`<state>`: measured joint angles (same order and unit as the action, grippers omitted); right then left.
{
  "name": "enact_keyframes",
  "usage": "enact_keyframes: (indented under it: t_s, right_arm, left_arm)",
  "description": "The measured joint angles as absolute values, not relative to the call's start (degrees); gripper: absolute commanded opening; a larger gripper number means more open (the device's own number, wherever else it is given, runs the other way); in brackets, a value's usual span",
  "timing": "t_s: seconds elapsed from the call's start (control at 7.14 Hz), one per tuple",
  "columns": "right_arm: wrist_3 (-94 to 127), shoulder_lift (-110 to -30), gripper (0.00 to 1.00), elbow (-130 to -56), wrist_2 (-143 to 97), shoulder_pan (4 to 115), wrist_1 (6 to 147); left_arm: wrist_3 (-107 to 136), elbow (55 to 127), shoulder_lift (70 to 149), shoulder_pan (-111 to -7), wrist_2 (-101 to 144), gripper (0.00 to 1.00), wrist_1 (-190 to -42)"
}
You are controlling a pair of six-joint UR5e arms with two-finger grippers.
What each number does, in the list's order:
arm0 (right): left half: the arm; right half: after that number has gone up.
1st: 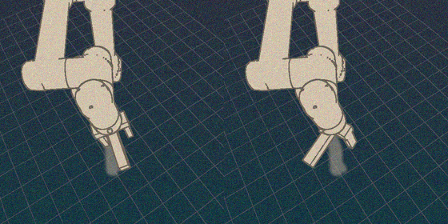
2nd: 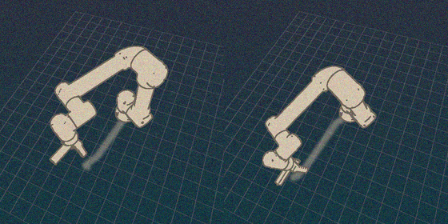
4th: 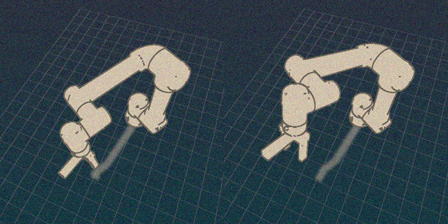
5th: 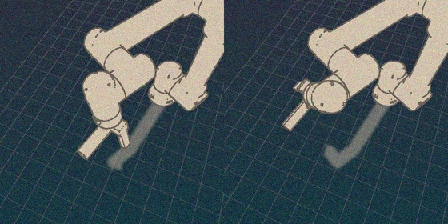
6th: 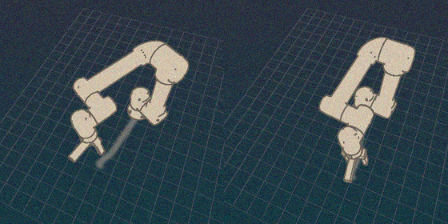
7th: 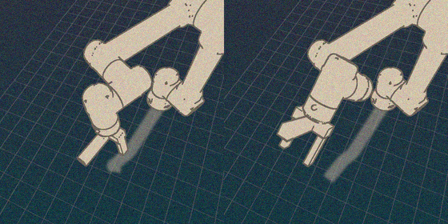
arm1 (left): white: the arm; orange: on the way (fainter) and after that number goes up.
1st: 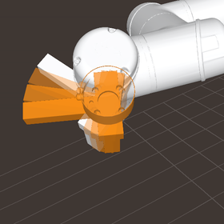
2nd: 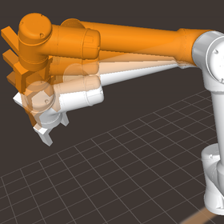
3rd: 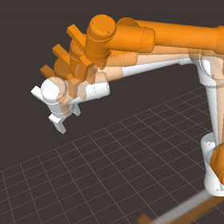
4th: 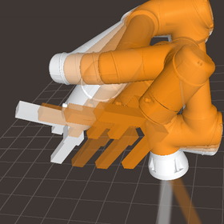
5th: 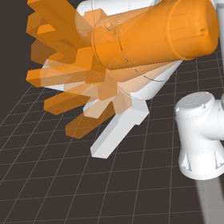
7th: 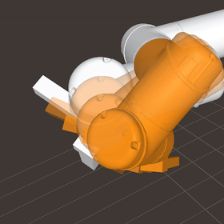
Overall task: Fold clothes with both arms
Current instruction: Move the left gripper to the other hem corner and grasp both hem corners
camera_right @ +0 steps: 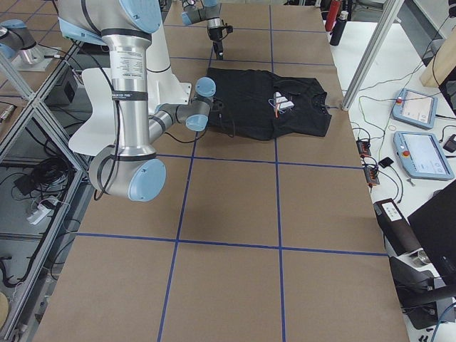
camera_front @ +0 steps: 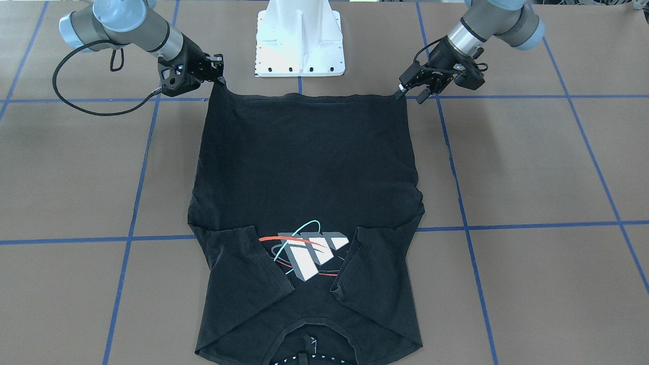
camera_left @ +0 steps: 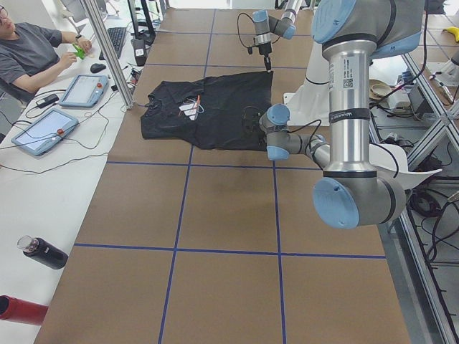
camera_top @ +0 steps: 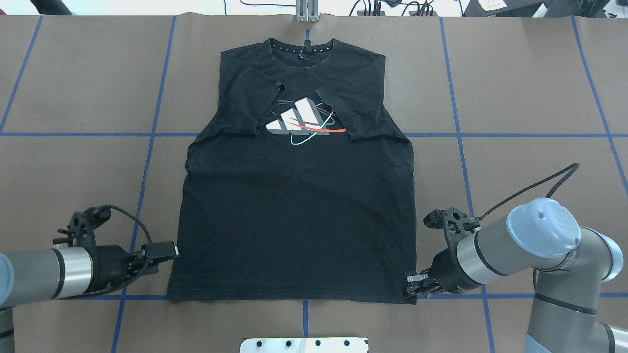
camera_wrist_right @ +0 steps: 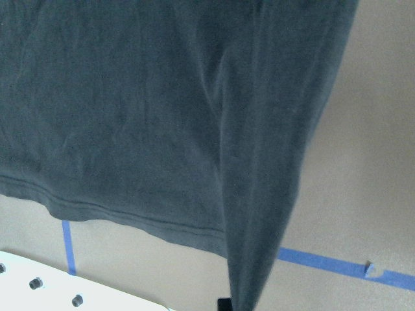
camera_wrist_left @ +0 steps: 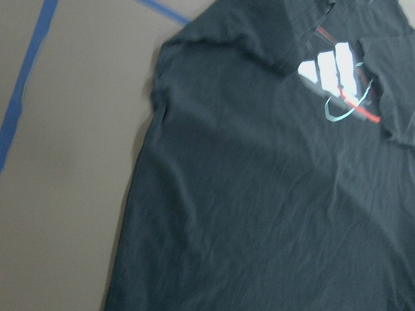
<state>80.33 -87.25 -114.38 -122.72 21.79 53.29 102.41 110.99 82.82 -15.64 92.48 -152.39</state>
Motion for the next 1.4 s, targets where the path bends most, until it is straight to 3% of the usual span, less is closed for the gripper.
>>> enact_keyframes:
  t_s: [0.84, 0.98, 1.12, 1.4]
  right_arm:
    - [80.33, -87.19, 0.00, -115.08, -122.87, 22.23, 53.26]
    - [80.33, -87.20, 0.00, -115.22, -122.92, 22.27, 53.26]
    - [80.33, -87.24, 0.00, -115.25, -122.94, 22.34, 53.26]
    - [80.27, -87.30, 0.00, -115.24, -123.14, 22.50, 53.26]
  left_arm:
    - [104.32, 108.67, 82.57, -10.05, 89.56, 0.99, -153.20]
    - [104.30, 108.36, 82.67, -9.91, 89.56, 0.84, -153.08]
    - [104.29, 108.20, 82.77, -9.84, 89.56, 0.58, -152.76]
    - [104.27, 108.17, 82.97, -9.78, 89.62, 0.31, -152.17]
